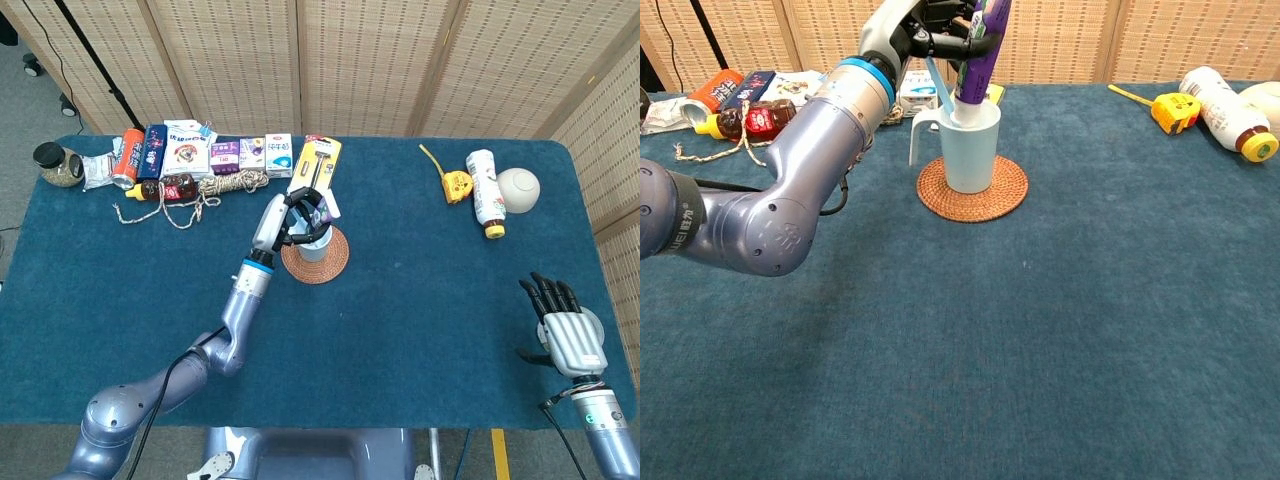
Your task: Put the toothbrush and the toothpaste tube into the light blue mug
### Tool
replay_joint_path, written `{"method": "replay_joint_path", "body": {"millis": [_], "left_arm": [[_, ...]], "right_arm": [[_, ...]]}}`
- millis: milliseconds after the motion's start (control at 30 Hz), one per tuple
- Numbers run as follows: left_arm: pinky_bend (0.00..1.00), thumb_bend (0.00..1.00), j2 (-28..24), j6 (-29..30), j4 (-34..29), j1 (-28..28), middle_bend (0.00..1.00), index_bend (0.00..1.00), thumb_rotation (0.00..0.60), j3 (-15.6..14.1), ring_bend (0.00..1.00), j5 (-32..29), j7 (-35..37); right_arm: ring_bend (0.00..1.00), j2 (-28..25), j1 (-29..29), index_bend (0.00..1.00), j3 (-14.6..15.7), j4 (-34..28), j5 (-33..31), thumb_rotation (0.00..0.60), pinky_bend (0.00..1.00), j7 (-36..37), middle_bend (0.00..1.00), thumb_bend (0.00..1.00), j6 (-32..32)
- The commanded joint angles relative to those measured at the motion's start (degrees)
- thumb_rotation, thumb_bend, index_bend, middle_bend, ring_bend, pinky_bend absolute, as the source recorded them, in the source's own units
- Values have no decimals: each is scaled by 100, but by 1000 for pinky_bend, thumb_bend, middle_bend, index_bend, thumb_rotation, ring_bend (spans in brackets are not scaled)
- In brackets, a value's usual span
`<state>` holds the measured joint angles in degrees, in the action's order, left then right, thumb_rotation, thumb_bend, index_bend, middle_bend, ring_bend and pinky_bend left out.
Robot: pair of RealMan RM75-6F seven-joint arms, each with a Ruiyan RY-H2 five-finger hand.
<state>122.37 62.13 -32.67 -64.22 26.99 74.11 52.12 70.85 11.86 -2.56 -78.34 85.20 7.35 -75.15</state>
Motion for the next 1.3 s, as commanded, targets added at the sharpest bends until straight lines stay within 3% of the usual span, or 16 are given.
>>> {"method": "replay_joint_path", "body": {"millis": [33,567,867,1100,1300], "left_arm": [[571,345,33,-64,89,-47,486,660,600,-12,419,-19,20],[560,344,167,-235,482,-214,447,621,600,-102,342,-56,157],[297,339,175,-201,489,-190,321,535,600,-220,185,-6,81],[201,338,157,-190,443,-178,280,516,600,-233,143,-19,54],[134,338,89,-115,324,-129,168,466,600,-242,59,-14,59]], "right_arm": [[0,8,6,0,2,7,0,600,0,-8,0,0,11],[0,31,24,0,-25,56,-66,600,0,5,0,0,66],[0,41,23,0,-23,62,-65,600,0,-7,0,0,64],[0,38,17,0,-32,55,-77,600,0,-1,0,0,53],[0,27,9,0,-28,36,-63,600,0,1,0,0,32]]}}
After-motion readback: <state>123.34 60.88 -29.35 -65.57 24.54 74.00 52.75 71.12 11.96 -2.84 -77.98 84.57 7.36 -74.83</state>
